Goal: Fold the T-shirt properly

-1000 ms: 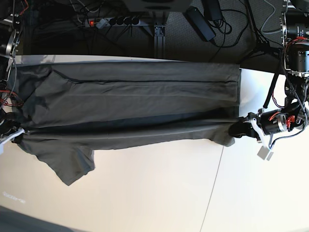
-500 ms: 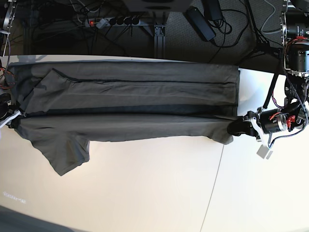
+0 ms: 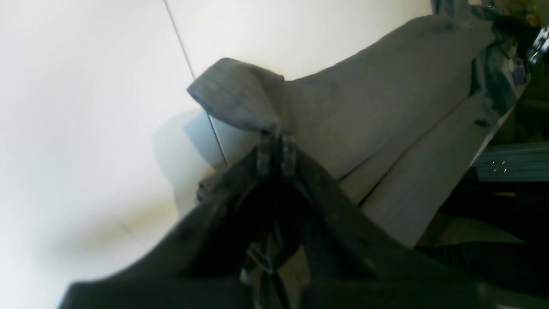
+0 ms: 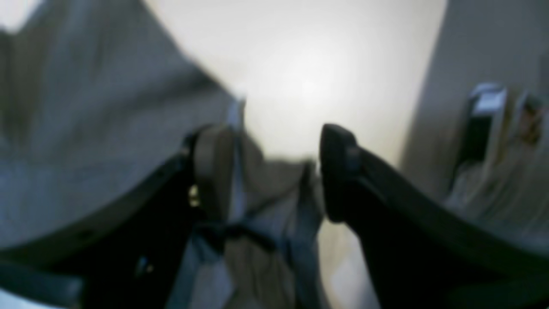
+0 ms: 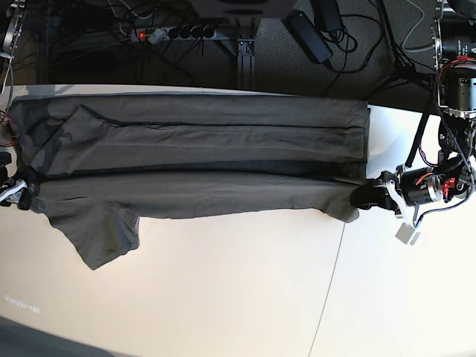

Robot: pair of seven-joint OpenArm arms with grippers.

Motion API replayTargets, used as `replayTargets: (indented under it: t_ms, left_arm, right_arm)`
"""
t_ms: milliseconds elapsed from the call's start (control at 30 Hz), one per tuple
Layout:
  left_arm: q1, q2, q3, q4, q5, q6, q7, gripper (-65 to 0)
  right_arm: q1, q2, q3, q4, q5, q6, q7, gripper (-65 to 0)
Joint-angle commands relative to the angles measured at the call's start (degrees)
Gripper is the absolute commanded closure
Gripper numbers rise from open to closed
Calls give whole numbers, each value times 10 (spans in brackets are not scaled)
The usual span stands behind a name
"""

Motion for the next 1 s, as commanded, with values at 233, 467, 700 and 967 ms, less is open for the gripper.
replayTargets:
  t_ms: [233,467,700,967]
  left_arm:
    - [-10,-10,-4,8,-11,-1,-10,0]
    - [5,-10,-4,8,-12,-1,-10,0]
    - [28,-10,-4,8,-14,-1,-10,0]
    - [33,-10,-4,8,-18,-1,-10,0]
  right_arm:
    - [79,17,7,10,9,32,-20,-321]
    - [155,-2,-45,-63,-50,30,5,-321]
    - [253,-44,-125,-259,-111,28,59,-321]
    - [266,-79,-133,-303,-143,38,62,-321]
